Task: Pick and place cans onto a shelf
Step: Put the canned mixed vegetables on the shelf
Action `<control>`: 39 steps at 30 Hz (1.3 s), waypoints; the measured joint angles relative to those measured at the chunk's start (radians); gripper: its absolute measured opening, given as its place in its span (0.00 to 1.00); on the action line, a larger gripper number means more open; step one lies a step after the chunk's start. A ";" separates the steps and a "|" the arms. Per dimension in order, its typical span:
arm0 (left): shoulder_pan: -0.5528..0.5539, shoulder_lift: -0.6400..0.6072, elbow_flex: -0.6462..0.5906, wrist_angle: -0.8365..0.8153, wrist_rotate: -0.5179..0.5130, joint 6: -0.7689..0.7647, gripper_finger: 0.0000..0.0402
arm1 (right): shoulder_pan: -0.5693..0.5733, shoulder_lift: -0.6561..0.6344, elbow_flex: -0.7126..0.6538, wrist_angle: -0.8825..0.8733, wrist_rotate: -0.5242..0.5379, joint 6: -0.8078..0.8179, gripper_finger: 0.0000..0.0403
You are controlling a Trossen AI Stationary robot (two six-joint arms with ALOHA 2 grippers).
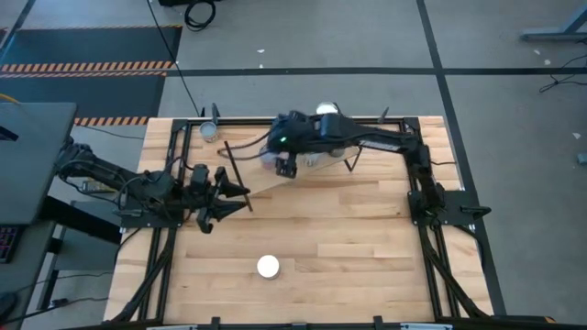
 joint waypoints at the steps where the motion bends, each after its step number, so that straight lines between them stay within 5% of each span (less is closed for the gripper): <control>1: 0.010 0.000 0.000 -0.035 -0.004 -0.006 0.51 | 0.002 -0.018 0.015 -0.001 0.003 0.005 0.90; 9: 0.144 0.034 0.029 -0.349 -0.025 -0.152 0.48 | 0.030 -0.197 0.058 0.013 0.025 0.072 0.90; 20: 0.321 0.381 0.439 -0.993 -0.008 -0.040 0.32 | 0.060 -0.307 0.058 0.061 0.026 0.148 0.89; 31: 0.408 0.574 0.520 -1.007 0.029 -0.210 0.16 | 0.108 -0.309 0.057 0.040 0.025 0.149 0.89; 39: 0.455 0.600 0.521 -0.943 0.027 -0.161 0.15 | 0.125 -0.309 0.056 0.039 0.025 0.146 0.89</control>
